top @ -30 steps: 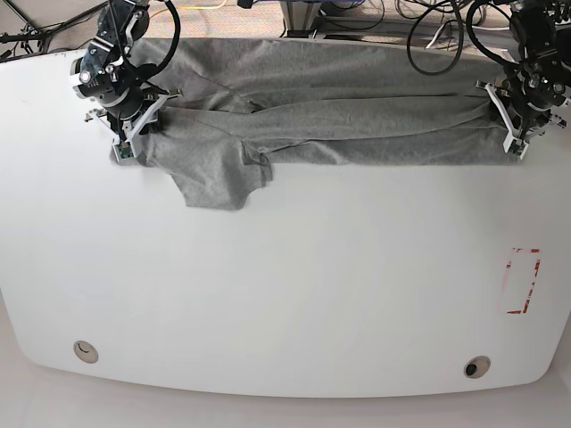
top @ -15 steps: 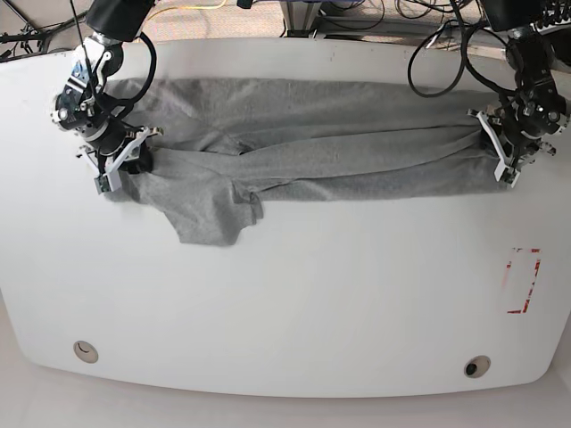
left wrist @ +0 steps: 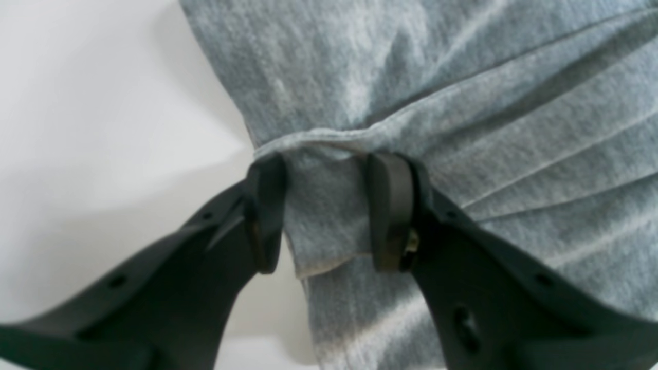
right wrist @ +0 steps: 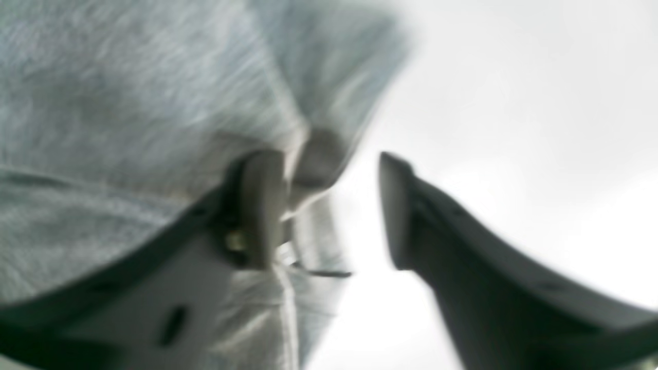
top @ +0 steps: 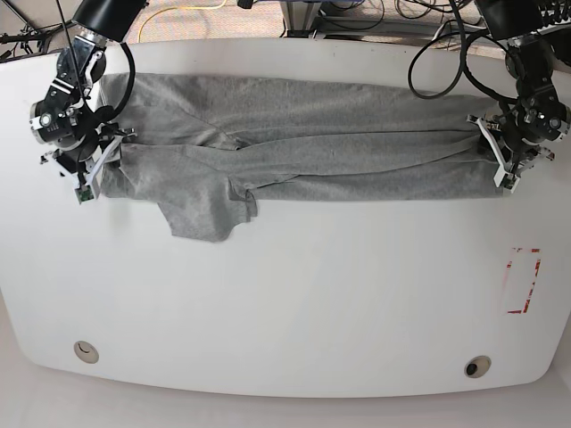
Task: Fold the T-shirt properly
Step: 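Lower the folded hem onto the shirt with both grippers, then pull the bunched fabric with the right gripper to straighten the fold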
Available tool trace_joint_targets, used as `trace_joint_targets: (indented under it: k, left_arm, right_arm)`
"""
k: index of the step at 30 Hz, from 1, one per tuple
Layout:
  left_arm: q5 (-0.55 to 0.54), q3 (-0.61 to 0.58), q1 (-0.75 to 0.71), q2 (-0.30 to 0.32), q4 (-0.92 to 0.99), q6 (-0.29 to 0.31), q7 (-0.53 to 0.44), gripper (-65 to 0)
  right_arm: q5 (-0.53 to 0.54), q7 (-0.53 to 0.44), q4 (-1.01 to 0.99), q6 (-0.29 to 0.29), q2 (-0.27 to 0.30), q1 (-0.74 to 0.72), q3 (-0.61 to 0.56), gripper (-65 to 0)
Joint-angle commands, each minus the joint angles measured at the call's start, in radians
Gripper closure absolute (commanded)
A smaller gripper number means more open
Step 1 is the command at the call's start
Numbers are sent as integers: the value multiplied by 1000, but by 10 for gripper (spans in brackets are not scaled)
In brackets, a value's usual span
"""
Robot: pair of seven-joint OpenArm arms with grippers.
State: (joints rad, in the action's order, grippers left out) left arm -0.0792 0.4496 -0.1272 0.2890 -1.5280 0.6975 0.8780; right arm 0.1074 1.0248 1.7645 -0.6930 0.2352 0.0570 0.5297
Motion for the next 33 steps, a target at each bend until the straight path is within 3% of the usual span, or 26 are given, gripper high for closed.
trace_joint_targets:
  k: [1,3,5,14,24,33]
  left_arm:
    - [28,2,-4,11,-9,1,33,-242]
    - [28,2,-4,9,-9,1,33,-242]
    - [28,2,-4,8,-9,1,33,-242]
    - [28,2,-5,9,-4,1,33,-242]
    - [28,2,-5,9,-6,1,33,-242]
    - [28,2,-5,9,-6,1,33,-242]
  right_arm:
    - [38,-8,54,-5,6,-67,-47,-485]
    - [35,-10,35,-5,6,-104,-76,-564]
    - [35,-14,-5,-5,6,-130,-98,-585]
    - [36,-107,-259,-5,-13,-277,-219,-491]
    - [39,-214,-460,-5,-21,-362,-336,-487]
    - [35,-304,-599,-5,-43,-391,-349,-482]
